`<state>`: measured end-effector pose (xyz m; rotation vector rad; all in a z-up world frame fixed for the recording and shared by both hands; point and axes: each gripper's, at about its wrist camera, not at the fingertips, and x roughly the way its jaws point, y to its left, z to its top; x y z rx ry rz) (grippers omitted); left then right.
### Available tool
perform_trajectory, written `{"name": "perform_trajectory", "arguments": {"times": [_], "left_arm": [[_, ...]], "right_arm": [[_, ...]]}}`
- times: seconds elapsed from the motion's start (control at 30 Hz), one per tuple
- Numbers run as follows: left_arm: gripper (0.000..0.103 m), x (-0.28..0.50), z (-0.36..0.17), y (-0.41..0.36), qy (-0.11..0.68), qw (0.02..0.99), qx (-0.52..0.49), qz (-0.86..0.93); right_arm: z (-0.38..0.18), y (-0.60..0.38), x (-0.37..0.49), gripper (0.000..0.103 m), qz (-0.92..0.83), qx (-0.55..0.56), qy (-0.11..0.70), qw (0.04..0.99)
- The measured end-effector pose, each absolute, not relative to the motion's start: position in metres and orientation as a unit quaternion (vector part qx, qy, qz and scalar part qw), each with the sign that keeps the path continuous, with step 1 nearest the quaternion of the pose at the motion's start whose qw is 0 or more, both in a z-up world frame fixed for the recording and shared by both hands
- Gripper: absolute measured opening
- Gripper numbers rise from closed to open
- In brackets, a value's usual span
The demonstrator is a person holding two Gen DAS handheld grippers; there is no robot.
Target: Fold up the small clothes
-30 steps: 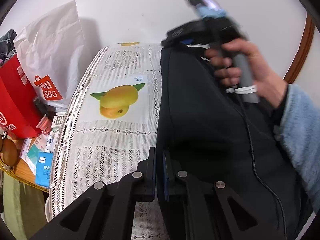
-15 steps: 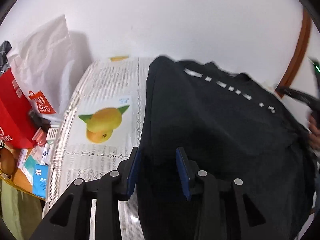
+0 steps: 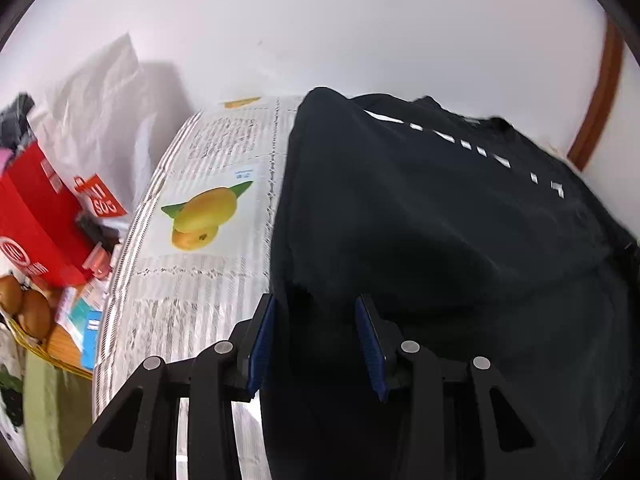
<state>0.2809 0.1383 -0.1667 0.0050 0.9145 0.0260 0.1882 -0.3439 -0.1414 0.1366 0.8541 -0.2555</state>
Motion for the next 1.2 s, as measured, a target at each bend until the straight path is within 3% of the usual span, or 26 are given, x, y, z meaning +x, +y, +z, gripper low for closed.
{"name": "perform_trajectory", "arguments": {"times": [0.1,0.27,0.5,0.6,0.8,0.83,0.87,0.97,1.2], "left_arm": [[0.039,0.271,-0.173,0.133,0.446,0.895,0.007,0.016],[0.039,0.247,-0.176,0.134,0.445,0.895,-0.003,0.018],[0.039,0.213,-0.184,0.135,0.439,0.898,-0.017,0.026],[0.051,0.21,-0.188,0.13,0.427,0.903,0.001,0.046],[0.063,0.212,-0.191,0.139,0.432,0.9,-0.02,0.052],[0.065,0.212,-0.191,0.14,0.433,0.9,-0.022,0.053],[0.068,0.212,-0.192,0.14,0.433,0.899,-0.02,0.057],[0.073,0.212,-0.192,0.14,0.434,0.898,-0.019,0.064],[0.078,0.212,-0.193,0.141,0.435,0.897,-0.019,0.071]], "right_arm": [[-0.12,-0.357,0.149,0.064,-0.16,0.066,0.381,0.908],[-0.119,-0.407,0.074,0.064,-0.258,0.036,0.368,0.893],[-0.162,-0.459,0.019,0.064,-0.278,0.063,0.42,0.861],[-0.177,-0.462,0.011,0.064,-0.276,0.07,0.424,0.86],[-0.189,-0.47,0.006,0.063,-0.296,0.081,0.408,0.86],[-0.19,-0.468,0.007,0.059,-0.3,0.076,0.408,0.859],[-0.189,-0.466,0.007,0.047,-0.304,0.069,0.407,0.859],[-0.191,-0.457,0.008,0.021,-0.319,0.038,0.408,0.855],[-0.19,-0.45,-0.004,0.015,-0.333,0.016,0.41,0.849]]}}
